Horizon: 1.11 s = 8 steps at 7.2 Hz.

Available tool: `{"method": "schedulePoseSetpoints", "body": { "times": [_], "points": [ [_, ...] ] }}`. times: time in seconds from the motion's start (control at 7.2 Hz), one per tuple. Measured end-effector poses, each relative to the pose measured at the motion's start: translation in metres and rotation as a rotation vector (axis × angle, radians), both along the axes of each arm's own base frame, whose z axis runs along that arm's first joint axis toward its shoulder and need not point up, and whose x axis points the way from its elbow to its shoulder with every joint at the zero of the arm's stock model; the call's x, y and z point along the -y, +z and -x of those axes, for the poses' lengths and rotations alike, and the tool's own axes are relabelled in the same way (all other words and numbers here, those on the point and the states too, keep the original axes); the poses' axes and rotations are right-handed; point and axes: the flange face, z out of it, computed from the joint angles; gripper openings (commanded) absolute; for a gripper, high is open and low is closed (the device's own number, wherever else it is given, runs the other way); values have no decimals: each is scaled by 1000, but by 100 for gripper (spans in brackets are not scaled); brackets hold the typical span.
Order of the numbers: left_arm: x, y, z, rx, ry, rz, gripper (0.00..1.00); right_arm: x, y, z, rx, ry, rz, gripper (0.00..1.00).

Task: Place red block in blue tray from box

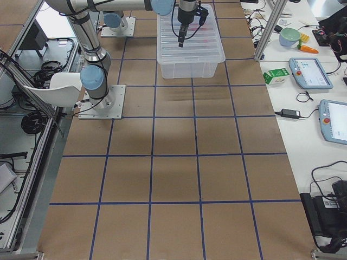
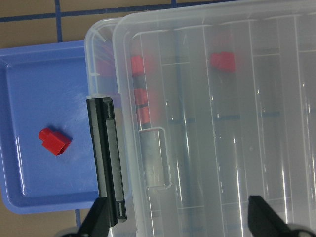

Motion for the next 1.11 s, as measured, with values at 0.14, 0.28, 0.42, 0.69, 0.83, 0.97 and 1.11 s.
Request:
{"method": "schedulePoseSetpoints", "body": {
  "times": [0.14, 0.28, 0.42, 0.69, 0.83, 0.97, 1.11],
  "points": [
    [0, 0, 0, 0, 0, 1, 100, -3, -2, -2, -5, 1, -4, 100],
    [0, 1, 0, 0, 0, 1, 100, -5, -1, -1, -10, 2, -3, 100],
    [0, 1, 0, 0, 0, 2, 100, -6, 1, 0, -13, 2, 0, 100],
    [-1, 1, 0, 1, -1, 1, 100, -8, 3, 0, -13, 4, 5, 100],
    [-2, 1, 0, 2, -4, 2, 100, -9, 3, 0, -14, 5, 5, 100],
    [-2, 2, 0, 4, -5, 3, 100, -10, 4, 0, -15, 5, 6, 100],
    [-3, 4, 0, 7, -2, 2, 100, -11, 4, 0, -16, 5, 6, 100]
  ]
}}
